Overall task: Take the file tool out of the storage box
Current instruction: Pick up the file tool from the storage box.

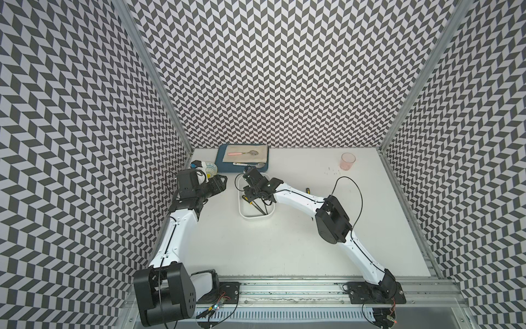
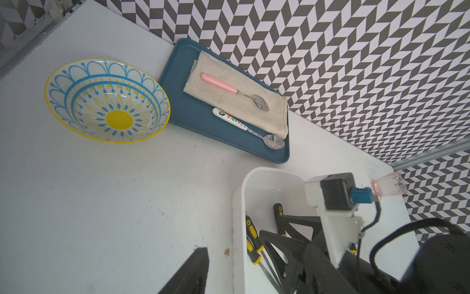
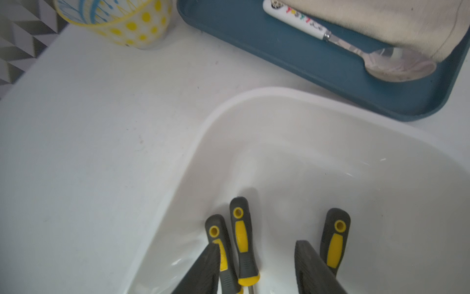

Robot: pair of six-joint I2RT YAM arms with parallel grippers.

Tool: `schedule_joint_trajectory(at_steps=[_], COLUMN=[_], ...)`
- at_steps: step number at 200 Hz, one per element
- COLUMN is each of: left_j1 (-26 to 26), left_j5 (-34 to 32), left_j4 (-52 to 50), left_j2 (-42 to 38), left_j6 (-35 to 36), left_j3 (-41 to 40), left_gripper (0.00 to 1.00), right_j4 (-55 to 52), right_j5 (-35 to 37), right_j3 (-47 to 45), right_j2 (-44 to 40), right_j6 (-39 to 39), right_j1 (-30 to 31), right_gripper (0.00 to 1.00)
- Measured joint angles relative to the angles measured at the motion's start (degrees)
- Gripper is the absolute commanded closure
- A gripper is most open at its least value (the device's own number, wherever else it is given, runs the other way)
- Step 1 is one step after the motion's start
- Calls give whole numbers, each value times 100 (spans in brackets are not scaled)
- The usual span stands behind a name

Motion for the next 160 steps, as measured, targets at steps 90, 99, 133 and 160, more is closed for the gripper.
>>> schedule_joint_trajectory(at_steps=[90, 99, 133, 160], left_j1=[0, 0, 0, 0], left_j5=[0, 0, 0, 0], left_j4=[0, 0, 0, -2], left_j2=[0, 0, 0, 0], left_j6=[0, 0, 0, 2], left_j3=[-22, -22, -22, -22], left_gripper=[35, 35, 35, 35], right_j4=[-4, -7, -7, -4], right_j5=[-223, -232, -291, -334], right_j3=[2, 9, 83, 127], right_j2=[-52, -46, 20, 83], right_j6=[-229, -247, -313, -348], right_j1=[-52, -59, -72, -72], right_gripper=[51, 51, 51, 51])
